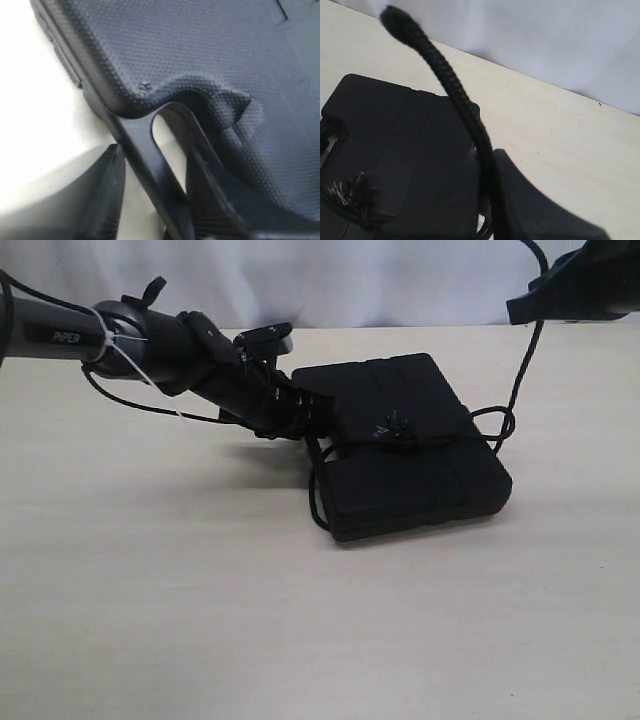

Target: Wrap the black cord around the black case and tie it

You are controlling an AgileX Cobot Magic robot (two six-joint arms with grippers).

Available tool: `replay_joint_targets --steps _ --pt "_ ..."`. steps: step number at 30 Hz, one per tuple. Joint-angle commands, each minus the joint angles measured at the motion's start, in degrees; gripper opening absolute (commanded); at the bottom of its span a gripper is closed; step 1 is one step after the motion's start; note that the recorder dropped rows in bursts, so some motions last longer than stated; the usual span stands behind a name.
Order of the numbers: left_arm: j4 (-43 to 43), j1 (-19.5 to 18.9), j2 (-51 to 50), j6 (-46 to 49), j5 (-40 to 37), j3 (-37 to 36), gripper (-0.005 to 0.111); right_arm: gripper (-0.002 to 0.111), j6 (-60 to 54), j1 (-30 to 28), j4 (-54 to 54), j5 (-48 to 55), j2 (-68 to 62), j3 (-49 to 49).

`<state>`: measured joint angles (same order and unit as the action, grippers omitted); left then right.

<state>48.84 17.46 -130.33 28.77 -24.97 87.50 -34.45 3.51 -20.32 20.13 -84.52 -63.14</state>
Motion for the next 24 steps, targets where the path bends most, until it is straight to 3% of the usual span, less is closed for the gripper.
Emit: replay_joint_targets --steps 1,6,12,24 --pt "-1.6 -2.4 2.5 1.0 -1.9 0.0 0.0 0.004 2.8 -0.4 -0.2 -1.3 -0.2 -0.1" --pt "-3.1 -6.8 7.3 1.0 -5.4 0.0 0.0 0.004 3.3 -2.1 -0.2 -2.4 1.3 -0.1" --pt "-3.8 -12.3 9.3 1.4 -12.5 0.0 0.0 0.004 4.8 -10.6 -0.2 -0.7 2.0 -0.1" --pt "-6.3 -17.5 12.1 3.0 -14.7 -2.8 0.0 0.004 5.7 -22.8 -0.2 0.1 -3.2 0.1"
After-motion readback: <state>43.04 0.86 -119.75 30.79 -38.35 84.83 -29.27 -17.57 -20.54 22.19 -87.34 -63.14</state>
